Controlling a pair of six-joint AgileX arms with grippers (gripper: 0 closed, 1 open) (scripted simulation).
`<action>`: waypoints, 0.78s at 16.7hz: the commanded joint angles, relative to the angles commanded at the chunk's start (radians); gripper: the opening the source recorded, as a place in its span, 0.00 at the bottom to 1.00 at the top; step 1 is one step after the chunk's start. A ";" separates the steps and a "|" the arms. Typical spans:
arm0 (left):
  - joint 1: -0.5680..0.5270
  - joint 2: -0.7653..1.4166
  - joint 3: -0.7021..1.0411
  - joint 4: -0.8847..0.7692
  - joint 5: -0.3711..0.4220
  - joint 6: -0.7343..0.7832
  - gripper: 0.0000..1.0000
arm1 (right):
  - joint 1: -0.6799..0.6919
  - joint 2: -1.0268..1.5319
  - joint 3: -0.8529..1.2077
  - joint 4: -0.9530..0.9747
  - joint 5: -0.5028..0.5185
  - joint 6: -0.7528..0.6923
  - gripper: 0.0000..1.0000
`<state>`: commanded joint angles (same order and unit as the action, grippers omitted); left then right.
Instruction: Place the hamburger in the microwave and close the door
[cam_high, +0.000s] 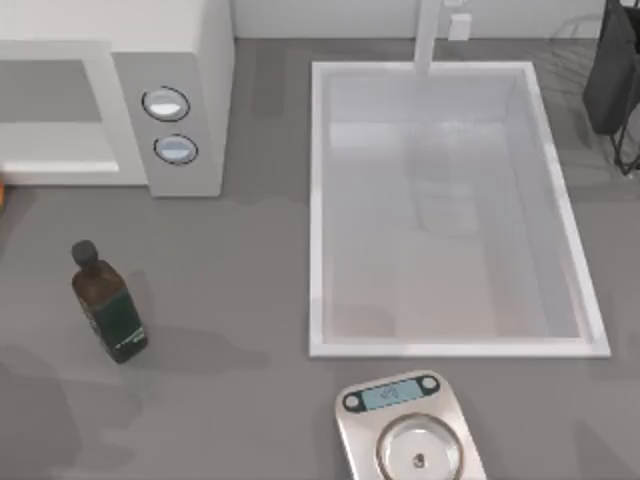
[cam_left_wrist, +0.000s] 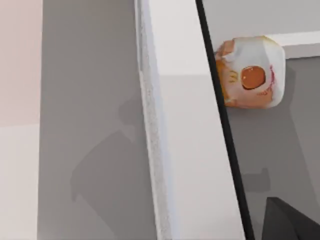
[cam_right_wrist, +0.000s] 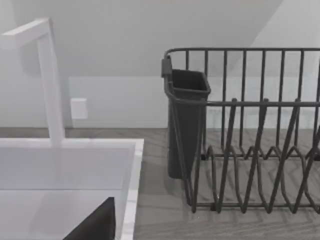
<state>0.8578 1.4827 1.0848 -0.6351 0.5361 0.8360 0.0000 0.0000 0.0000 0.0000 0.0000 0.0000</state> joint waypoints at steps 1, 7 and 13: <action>0.038 0.053 0.048 -0.018 0.027 0.021 0.00 | 0.000 0.000 0.000 0.000 0.000 0.000 1.00; 0.173 0.247 0.265 -0.108 0.122 0.083 0.00 | 0.000 0.000 0.000 0.000 0.000 0.000 1.00; 0.194 0.281 0.314 -0.132 0.137 0.091 0.00 | 0.000 0.000 0.000 0.000 0.000 0.000 1.00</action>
<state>1.0521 1.7642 1.3989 -0.7668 0.6731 0.9265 0.0000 0.0000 0.0000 0.0000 0.0000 0.0000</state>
